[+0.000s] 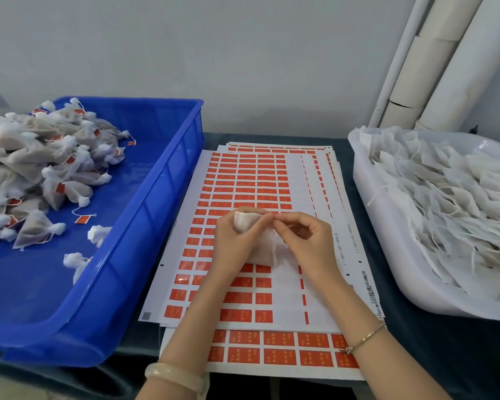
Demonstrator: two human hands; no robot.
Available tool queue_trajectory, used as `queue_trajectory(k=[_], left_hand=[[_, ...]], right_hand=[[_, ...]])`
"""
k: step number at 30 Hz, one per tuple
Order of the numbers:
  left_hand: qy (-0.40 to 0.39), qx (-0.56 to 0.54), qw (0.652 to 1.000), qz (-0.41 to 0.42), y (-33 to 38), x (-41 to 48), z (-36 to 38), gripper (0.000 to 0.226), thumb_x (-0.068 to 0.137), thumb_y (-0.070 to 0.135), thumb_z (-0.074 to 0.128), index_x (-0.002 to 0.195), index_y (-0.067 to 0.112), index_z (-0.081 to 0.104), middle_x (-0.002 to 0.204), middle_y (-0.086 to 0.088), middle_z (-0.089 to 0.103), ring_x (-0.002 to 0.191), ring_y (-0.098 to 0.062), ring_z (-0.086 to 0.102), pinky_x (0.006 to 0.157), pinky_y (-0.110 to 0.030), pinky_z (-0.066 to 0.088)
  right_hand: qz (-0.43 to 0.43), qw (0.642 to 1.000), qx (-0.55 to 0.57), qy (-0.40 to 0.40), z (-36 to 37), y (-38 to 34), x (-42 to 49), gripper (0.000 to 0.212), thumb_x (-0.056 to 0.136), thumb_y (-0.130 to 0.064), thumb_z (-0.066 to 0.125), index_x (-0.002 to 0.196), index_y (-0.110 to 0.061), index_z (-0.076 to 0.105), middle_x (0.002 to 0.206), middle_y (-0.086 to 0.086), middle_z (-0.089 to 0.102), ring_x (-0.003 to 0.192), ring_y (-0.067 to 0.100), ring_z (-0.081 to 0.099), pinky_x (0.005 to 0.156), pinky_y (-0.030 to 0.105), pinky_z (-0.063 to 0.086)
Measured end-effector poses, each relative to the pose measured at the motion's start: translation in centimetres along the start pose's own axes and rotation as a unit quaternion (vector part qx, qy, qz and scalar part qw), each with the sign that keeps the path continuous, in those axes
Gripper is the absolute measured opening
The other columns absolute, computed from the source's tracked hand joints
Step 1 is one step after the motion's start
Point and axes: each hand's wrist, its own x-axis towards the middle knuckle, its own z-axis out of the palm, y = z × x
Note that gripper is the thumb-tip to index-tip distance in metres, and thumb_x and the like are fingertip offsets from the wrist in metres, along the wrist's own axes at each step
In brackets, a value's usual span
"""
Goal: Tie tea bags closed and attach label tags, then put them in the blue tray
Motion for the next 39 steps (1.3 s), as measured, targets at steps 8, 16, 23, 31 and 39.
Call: queue_trajectory(k=[8, 16, 23, 31, 39], left_hand=[[-0.032, 0.012, 0.999, -0.003, 0.0, -0.1, 0.1, 0.01, 0.08, 0.035, 0.075, 0.081, 0.04, 0.066, 0.082, 0.032, 0.064, 0.085, 0.009, 0.059, 0.059, -0.001, 0.044], [-0.064, 0.032, 0.997, -0.009, -0.1, 0.0, 0.2, 0.007, 0.086, 0.036, 0.069, 0.08, 0.038, 0.064, 0.078, 0.025, 0.067, 0.082, 0.004, 0.063, 0.057, -0.002, 0.045], [-0.088, 0.017, 0.996, -0.015, 0.3, 0.1, 0.2, 0.009, 0.088, 0.024, 0.064, 0.08, 0.029, 0.064, 0.075, 0.016, 0.07, 0.08, -0.004, 0.067, 0.07, -0.019, 0.048], [-0.077, -0.003, 0.997, -0.012, 0.9, -0.3, 0.2, 0.007, 0.075, 0.03, 0.058, 0.073, 0.026, 0.063, 0.076, 0.01, 0.066, 0.084, -0.007, 0.062, 0.071, -0.018, 0.047], [-0.082, -0.036, 0.996, 0.016, 1.0, -0.3, 0.2, 0.008, 0.072, 0.019, 0.06, 0.076, 0.012, 0.06, 0.073, -0.002, 0.065, 0.072, -0.016, 0.065, 0.067, -0.022, 0.056]], right_hand=[[-0.015, 0.999, -0.037, 0.03, -0.1, 0.0, 0.1, 0.016, 0.09, -0.023, 0.065, 0.092, -0.039, 0.066, 0.089, -0.029, 0.067, 0.084, 0.001, 0.064, 0.07, 0.009, 0.05], [-0.047, 0.995, -0.073, 0.042, 0.0, -0.3, -0.3, 0.018, 0.089, -0.02, 0.066, 0.091, -0.038, 0.063, 0.092, -0.025, 0.064, 0.089, -0.002, 0.061, 0.071, 0.006, 0.048], [-0.044, 0.992, -0.111, 0.046, 0.3, 0.2, -0.2, 0.008, 0.092, -0.019, 0.062, 0.093, -0.027, 0.061, 0.089, -0.023, 0.061, 0.087, -0.005, 0.058, 0.07, 0.005, 0.047], [-0.006, 0.987, -0.141, 0.07, 0.3, 0.6, 0.2, 0.005, 0.093, -0.023, 0.06, 0.096, -0.027, 0.059, 0.089, -0.021, 0.059, 0.081, 0.004, 0.06, 0.069, 0.001, 0.044], [0.035, 0.977, -0.174, 0.116, -0.2, 0.9, 0.7, 0.007, 0.094, -0.028, 0.059, 0.098, -0.024, 0.062, 0.097, -0.014, 0.063, 0.079, 0.0, 0.058, 0.063, 0.004, 0.042]])
